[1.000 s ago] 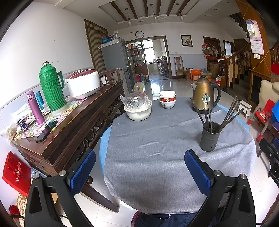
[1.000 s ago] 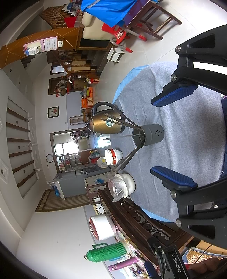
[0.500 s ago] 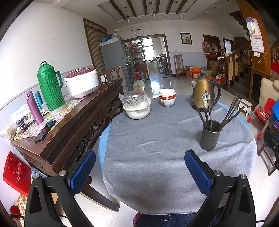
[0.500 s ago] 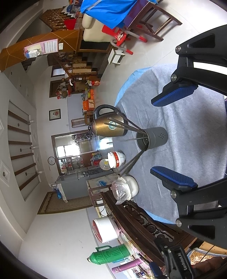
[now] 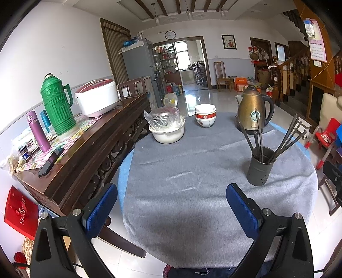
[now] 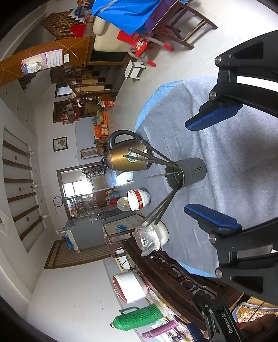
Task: Organize utensils
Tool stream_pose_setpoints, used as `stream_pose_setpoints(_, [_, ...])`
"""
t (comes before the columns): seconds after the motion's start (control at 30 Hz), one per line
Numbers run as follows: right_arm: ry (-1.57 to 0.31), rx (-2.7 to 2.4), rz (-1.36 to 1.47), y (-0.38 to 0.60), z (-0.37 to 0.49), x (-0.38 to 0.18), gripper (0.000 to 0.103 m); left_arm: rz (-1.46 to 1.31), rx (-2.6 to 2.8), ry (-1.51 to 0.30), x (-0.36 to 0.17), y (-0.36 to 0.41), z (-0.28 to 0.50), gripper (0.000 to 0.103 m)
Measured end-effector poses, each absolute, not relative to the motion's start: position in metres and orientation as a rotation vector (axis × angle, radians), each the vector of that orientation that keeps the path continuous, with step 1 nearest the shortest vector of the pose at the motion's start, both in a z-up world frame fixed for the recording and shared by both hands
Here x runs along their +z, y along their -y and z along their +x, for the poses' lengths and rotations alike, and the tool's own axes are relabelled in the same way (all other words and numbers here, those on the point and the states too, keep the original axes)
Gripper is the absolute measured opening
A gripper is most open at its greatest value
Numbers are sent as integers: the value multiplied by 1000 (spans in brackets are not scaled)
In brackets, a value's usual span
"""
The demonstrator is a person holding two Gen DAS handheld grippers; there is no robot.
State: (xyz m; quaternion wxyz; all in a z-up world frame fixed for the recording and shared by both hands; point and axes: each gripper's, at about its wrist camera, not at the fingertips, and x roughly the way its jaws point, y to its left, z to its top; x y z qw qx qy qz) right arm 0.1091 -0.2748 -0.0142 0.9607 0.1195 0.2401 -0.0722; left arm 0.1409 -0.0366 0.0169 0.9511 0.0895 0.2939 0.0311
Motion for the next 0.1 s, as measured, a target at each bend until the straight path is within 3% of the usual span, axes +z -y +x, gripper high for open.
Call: stream_pose_setpoints(0.1, [-503,-163,248,280,121,-22,75,178,52,-618,10,39,154,101])
